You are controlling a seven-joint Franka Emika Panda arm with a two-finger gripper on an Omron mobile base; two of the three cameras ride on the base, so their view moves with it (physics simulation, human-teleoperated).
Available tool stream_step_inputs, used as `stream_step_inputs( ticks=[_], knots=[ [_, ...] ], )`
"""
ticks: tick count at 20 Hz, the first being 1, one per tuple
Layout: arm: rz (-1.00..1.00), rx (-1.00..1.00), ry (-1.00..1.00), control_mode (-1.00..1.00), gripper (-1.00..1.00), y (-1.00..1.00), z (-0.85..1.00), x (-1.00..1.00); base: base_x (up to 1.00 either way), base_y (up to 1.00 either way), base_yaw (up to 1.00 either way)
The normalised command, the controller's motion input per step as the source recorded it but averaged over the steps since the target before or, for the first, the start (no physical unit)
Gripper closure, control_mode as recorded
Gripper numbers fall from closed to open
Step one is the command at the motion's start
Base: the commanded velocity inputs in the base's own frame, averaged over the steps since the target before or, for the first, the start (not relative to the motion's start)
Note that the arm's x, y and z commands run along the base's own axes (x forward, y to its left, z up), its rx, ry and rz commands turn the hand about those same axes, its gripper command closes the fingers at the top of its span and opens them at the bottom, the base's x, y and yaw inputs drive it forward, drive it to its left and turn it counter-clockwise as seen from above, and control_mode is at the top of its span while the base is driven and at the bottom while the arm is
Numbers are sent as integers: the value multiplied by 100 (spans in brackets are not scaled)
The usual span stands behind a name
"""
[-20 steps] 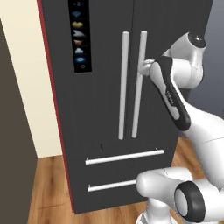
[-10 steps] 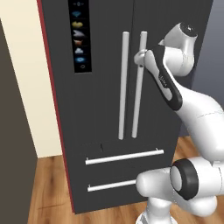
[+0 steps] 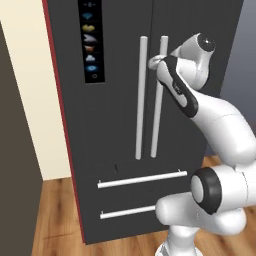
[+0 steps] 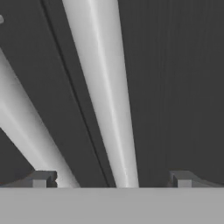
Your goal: Open the fridge, remove the mango, lemon wedge, and chicken drumstick, and place them on any counter.
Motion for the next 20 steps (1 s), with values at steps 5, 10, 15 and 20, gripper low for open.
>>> stream_step_inputs(
  ticks=[5,10,15,20],
  knots=[
    [-2,0,0,-100,-100,0,-1,66,0,0,0],
    [-1,1,0,-100,-100,0,-14,70,0,0,0],
    [0,0,1,-100,100,0,-18,46,0,0,0],
    [0,0,0,-100,100,0,0,0,0,0,0]
  ],
)
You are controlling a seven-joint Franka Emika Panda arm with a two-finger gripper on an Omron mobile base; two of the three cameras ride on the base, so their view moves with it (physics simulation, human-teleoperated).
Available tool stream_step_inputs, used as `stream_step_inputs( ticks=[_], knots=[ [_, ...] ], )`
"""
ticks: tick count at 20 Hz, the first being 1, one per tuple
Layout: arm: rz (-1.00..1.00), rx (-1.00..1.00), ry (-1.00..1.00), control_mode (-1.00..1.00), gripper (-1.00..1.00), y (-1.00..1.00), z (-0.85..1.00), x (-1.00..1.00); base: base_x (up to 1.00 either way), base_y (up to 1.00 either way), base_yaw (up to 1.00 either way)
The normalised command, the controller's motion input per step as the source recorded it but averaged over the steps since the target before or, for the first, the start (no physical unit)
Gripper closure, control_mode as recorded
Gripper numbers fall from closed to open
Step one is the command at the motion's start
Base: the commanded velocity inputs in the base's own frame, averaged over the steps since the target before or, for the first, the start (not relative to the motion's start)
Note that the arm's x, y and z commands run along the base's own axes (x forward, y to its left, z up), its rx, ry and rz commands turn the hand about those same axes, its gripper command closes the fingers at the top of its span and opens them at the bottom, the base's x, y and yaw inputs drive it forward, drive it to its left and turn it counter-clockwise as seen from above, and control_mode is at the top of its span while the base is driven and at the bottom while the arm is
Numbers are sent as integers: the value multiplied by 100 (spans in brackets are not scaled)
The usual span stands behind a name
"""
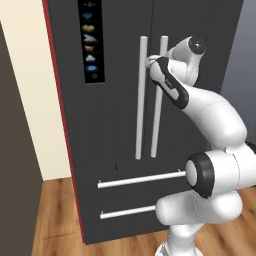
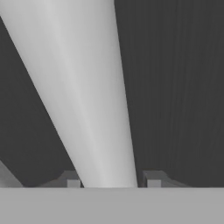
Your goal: Open the fridge, remove the mango, lemon wedge, and chicken drumstick, and place them on any counter.
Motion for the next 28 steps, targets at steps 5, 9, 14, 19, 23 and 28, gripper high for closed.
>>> stream_step_inputs(
  ticks=[5,9,14,19,23,28],
  knots=[
    [0,0,0,-100,100,-1,0,-36,0,0,0],
    [0,0,0,-100,100,-18,0,-98,0,0,0],
    [0,0,0,-100,100,-41,0,-100,0,0,0],
    [0,0,0,-100,100,-43,0,-100,0,0,0],
    [0,0,0,-100,100,-60,-3,-100,0,0,0],
    [12,0,0,-100,100,-48,-11,-100,0,0,0]
  ],
)
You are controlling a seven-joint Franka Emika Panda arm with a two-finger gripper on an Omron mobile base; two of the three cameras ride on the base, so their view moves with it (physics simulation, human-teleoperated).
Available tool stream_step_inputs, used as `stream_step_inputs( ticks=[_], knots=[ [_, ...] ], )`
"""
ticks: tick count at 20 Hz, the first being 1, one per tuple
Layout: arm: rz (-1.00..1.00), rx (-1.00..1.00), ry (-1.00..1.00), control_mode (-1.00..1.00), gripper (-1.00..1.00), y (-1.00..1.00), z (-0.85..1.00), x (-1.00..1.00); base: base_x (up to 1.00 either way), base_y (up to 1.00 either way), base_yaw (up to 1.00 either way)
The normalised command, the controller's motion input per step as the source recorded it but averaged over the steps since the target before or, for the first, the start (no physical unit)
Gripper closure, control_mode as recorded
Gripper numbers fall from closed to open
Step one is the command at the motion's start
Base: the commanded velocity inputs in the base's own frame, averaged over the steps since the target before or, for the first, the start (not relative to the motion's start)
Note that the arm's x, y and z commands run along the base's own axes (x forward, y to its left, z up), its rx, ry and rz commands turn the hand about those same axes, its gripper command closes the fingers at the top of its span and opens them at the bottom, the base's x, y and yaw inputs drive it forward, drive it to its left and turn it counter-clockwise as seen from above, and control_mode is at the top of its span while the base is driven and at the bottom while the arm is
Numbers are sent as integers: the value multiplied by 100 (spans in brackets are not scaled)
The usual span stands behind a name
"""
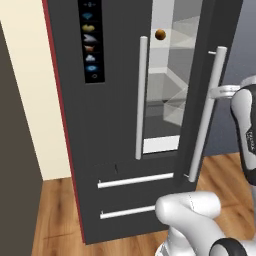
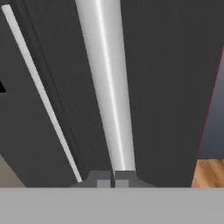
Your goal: Open the fridge, remove the mango, lemon wedge, and chicken drumstick, and place them on any counter.
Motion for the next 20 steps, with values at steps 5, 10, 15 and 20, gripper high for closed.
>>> stream_step_inputs(
  ticks=[5,10,15,20],
  knots=[
    [19,0,0,-100,100,-20,-3,-100,0,0,0],
    [1,-8,17,-100,100,26,47,-64,0,0,0],
    [-13,-21,35,-100,100,92,43,-3,0,0,0],
    [-28,-22,27,-100,100,100,2,15,0,0,0]
  ],
)
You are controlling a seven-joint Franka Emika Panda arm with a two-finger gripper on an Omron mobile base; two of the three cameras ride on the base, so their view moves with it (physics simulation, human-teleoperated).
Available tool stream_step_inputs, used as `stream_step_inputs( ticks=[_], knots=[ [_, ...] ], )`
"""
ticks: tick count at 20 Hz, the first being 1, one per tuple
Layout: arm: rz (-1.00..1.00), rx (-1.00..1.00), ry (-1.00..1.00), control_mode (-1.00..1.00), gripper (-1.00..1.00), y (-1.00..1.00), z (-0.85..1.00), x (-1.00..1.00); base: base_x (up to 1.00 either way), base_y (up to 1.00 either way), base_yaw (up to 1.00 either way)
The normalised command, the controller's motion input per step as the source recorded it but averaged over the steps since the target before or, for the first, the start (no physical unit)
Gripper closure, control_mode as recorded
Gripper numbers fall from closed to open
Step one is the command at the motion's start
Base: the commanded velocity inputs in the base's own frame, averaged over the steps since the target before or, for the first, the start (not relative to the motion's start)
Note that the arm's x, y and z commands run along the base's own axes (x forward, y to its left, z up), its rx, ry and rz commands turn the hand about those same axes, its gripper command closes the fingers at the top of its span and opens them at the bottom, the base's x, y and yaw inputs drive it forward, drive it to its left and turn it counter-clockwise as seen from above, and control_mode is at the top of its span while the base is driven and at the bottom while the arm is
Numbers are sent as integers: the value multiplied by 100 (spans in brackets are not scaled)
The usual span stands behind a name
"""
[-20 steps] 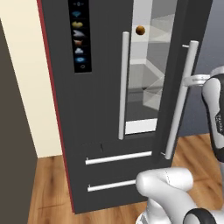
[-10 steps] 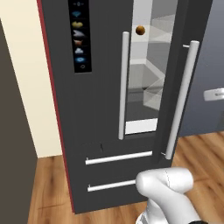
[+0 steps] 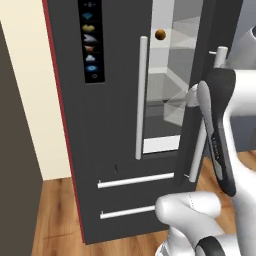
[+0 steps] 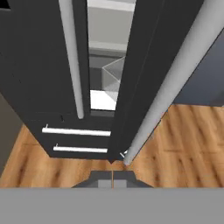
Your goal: Open the fridge, remove the mango, lemon wedge, and chicken drumstick, and place them on any counter.
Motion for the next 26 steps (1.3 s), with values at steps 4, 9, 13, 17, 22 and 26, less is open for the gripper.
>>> stream_step_inputs(
  ticks=[4,9,13,17,22,26],
  knots=[
    [-12,-13,12,-100,100,54,-5,9,0,0,0],
    [4,-8,3,-100,100,39,-32,34,0,0,0],
    [0,-2,-6,-100,100,23,-21,75,0,0,0],
    [0,-6,-30,-100,100,12,0,78,0,0,0],
    [-10,-13,-17,-100,100,3,0,96,0,0,0],
    [-22,-14,-1,-100,100,0,0,100,0,0,0]
  ],
)
